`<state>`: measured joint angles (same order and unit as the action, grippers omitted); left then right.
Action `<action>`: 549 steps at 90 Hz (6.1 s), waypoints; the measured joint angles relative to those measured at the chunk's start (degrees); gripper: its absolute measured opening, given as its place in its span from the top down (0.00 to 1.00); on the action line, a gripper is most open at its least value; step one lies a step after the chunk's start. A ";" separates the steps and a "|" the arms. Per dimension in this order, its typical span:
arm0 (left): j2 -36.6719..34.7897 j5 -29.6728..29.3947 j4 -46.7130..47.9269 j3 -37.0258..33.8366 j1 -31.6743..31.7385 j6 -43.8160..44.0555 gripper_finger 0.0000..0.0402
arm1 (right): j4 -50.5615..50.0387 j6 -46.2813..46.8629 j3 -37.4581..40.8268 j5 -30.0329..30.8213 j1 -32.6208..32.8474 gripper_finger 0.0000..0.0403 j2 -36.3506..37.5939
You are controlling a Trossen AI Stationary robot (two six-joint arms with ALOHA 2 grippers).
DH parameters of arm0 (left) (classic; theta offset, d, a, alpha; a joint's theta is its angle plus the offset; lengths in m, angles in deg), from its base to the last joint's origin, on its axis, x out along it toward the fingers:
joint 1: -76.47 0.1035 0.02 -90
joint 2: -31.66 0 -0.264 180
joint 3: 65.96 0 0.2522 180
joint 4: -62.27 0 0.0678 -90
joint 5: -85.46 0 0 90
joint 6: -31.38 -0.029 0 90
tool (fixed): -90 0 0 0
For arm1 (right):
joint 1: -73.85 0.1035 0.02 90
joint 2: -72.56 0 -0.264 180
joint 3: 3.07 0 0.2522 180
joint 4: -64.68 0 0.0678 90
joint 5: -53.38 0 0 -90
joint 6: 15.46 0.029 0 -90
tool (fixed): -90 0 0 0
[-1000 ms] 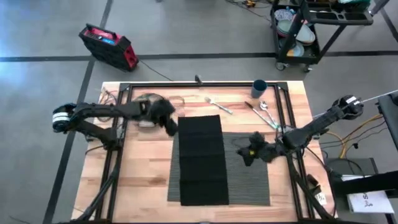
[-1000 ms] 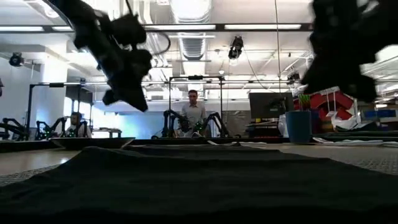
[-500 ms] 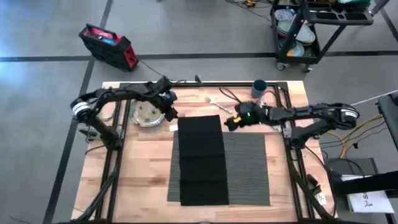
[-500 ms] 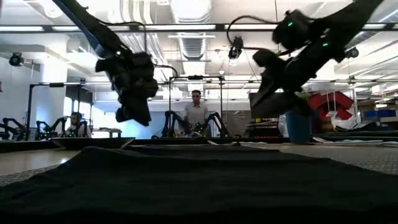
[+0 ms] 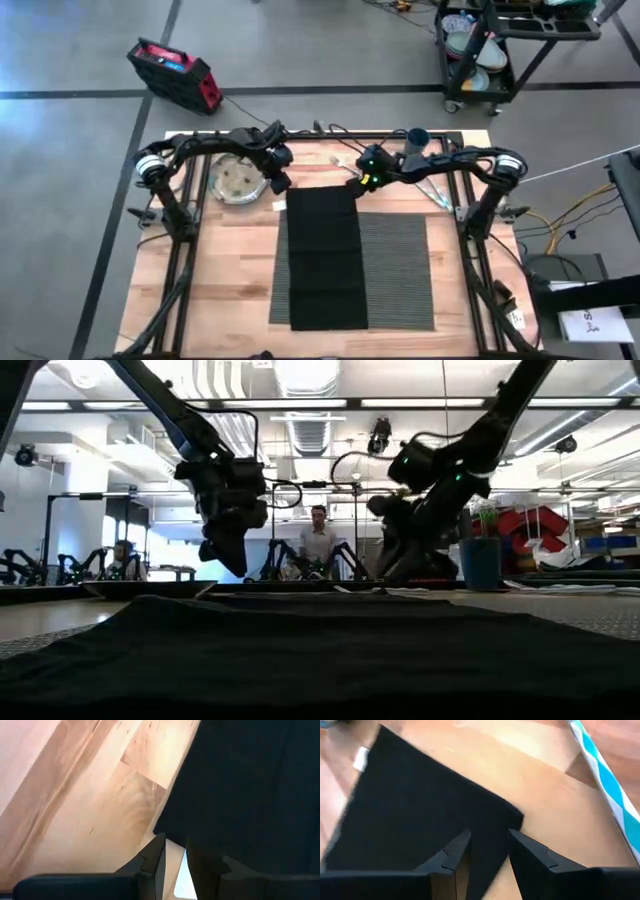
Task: Set table place
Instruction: Fold the black napkin
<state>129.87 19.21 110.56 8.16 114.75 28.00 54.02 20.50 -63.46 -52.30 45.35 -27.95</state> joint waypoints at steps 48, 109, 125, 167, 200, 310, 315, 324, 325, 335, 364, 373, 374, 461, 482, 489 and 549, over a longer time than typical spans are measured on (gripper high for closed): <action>-0.10 -0.26 0.10 -0.07 -0.22 -0.61 0.86 | 0.65 -0.56 -0.06 0.29 -2.96 0.70 -0.16; -0.14 -0.26 0.00 -0.11 -0.22 -2.16 0.88 | 3.25 0.00 -0.61 -2.81 -2.77 0.90 -2.74; -0.14 2.34 0.00 -0.11 -0.41 -3.60 0.84 | 3.14 0.09 -0.57 -3.15 -2.74 0.98 -2.74; 5.28 -2.67 -3.26 -0.11 -0.85 -2.69 0.58 | 3.12 0.04 -0.55 -3.87 -2.74 1.00 -2.74; 5.47 0.42 -3.17 -0.57 -1.40 -1.82 0.58 | 3.16 0.02 -0.50 -3.89 -2.77 1.00 -2.74; -4.12 -6.49 -3.25 -1.14 -3.89 -2.91 1.00 | -0.55 -0.79 -0.46 -6.69 -2.38 1.00 7.04; -4.53 -6.33 -2.95 -1.14 -3.89 -2.46 1.00 | -1.05 -1.00 -0.46 -7.41 -2.13 1.00 7.27; -5.39 -6.26 -0.83 -1.14 -3.97 -1.83 1.00 | -1.82 -1.17 -0.46 -8.13 -1.61 1.00 7.84; -5.51 -6.26 -0.67 -1.14 -4.09 -1.73 1.00 | -1.86 -1.21 -0.46 -8.32 -1.54 1.00 7.96; -6.99 -6.25 -0.26 -1.14 -4.75 -0.72 1.00 | -1.73 -1.52 -0.46 -8.81 -0.79 1.00 9.77; -4.59 -6.42 -3.46 -1.33 -5.25 1.09 1.00 | -6.10 -3.58 -0.46 -8.30 -2.00 1.00 10.45; -1.89 -6.53 -5.64 -1.33 -5.25 1.37 1.00 | -6.35 -3.77 -0.22 -8.31 -2.50 1.00 9.40; -1.62 -6.54 -5.65 -1.33 -5.25 1.38 1.00 | -6.22 -3.76 -0.22 -8.33 -2.50 1.00 9.24; 1.93 -16.80 -10.11 -0.97 -8.46 -0.42 0.39 | -2.80 -3.89 -0.18 -5.20 -2.46 1.00 5.77; 1.96 -14.35 -14.22 -4.66 -8.65 1.66 0.39 | -2.75 -3.85 -0.18 -4.74 -2.53 1.00 5.77; 1.96 -14.32 -15.74 -5.61 -9.02 2.72 0.40 | -2.73 -3.72 -0.18 -4.43 -2.54 1.00 5.77; 2.18 -14.39 -19.12 -6.68 -10.49 6.13 0.96 | -1.98 -2.76 -0.18 -6.15 -2.54 1.00 5.87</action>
<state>132.05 4.82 91.45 1.49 104.25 34.13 52.04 17.74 -63.64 -58.45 42.81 -22.08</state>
